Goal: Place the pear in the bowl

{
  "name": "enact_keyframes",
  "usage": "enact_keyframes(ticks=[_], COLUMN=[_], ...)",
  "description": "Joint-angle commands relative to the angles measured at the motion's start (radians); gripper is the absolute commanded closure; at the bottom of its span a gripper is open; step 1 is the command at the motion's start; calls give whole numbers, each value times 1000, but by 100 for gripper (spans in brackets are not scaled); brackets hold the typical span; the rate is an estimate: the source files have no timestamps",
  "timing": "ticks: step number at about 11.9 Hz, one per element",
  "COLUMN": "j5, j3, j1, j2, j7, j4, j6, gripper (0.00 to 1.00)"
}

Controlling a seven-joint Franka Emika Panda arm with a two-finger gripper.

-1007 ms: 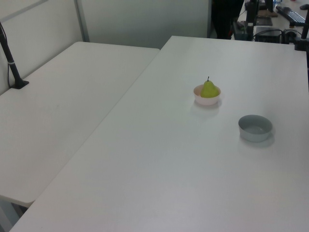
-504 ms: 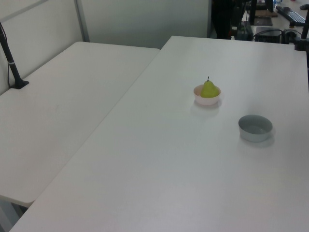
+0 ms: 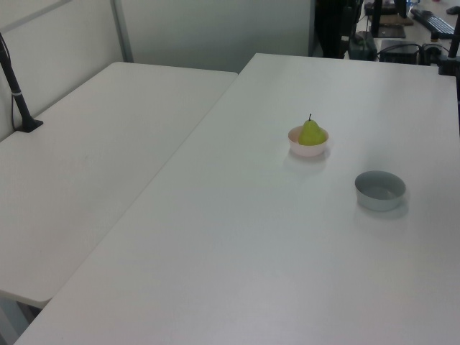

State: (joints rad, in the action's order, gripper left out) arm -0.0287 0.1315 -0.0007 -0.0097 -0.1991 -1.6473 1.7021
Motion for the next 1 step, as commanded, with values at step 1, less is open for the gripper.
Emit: enact_keyframes(ticks=[1], j5=[6], j3=[20], j1=[30], j2=[8], j7=[3], j4=[23], j6=[-32], gripper=[0])
